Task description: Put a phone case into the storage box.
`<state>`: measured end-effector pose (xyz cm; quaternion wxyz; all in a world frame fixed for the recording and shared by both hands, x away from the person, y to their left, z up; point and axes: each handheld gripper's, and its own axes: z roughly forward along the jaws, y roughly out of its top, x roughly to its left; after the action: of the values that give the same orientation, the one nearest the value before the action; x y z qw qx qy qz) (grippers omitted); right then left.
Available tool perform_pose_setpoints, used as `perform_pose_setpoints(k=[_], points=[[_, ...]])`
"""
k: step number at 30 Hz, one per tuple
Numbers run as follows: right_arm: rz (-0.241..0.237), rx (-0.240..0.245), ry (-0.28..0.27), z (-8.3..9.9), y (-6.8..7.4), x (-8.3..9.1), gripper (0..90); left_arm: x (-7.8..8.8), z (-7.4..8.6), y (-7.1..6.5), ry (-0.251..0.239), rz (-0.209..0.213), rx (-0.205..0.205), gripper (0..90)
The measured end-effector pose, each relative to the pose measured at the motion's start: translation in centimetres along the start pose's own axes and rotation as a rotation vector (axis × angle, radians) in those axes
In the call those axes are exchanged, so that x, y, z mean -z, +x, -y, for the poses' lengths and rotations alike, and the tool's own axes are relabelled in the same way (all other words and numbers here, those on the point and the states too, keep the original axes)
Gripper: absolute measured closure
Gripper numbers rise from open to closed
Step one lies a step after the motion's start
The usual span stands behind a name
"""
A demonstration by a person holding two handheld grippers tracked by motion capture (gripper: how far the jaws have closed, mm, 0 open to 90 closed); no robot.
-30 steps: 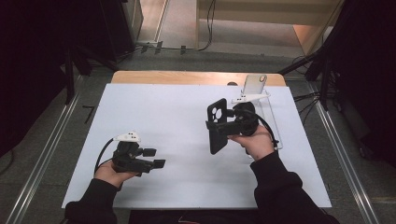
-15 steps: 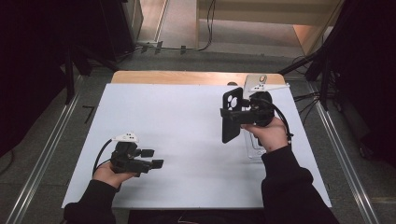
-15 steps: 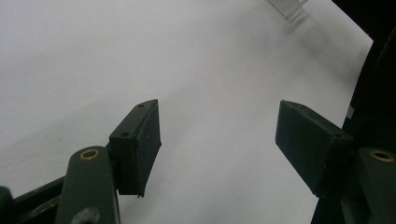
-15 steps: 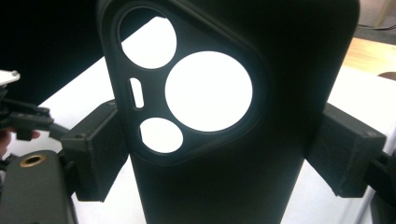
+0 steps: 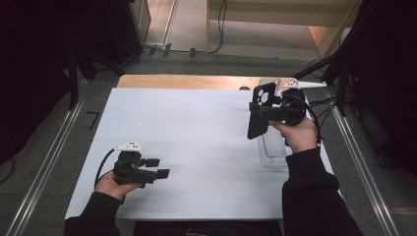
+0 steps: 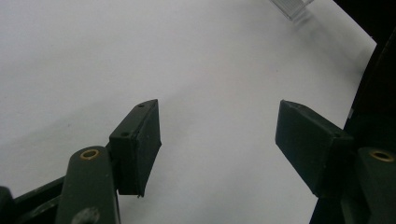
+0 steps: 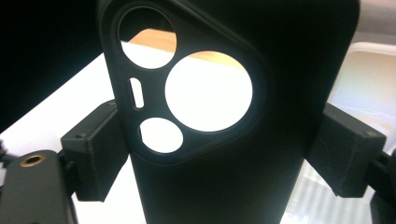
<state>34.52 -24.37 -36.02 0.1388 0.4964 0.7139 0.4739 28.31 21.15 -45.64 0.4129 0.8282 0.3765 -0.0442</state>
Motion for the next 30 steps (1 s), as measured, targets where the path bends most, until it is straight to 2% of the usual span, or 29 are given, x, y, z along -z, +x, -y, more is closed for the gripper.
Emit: perform_pose_setpoints(k=[8, 15, 20, 27, 30], points=[[0.084, -0.038, -0.031, 0.0, -2.2, 1.2, 12.6, 0.0, 0.0, 0.0, -0.004, 0.003, 0.003, 31.2], [0.153, -0.037, -0.047, -0.6, -3.5, 1.2, 12.6, 0.1, 0.0, 0.1, -0.012, 0.004, 0.011, 31.2], [0.184, -0.070, -0.063, -1.2, -4.8, 0.3, 12.5, 0.1, 0.1, 0.1, -0.012, 0.003, 0.015, 31.2], [0.266, -0.065, -0.055, -1.7, -6.0, -1.9, 12.5, -0.1, 0.1, 0.1, -0.006, 0.009, 0.011, 31.2], [0.281, -0.064, -0.052, -2.1, -6.3, -2.5, 12.5, -0.1, 0.1, 0.1, -0.005, 0.010, 0.011, 31.2]])
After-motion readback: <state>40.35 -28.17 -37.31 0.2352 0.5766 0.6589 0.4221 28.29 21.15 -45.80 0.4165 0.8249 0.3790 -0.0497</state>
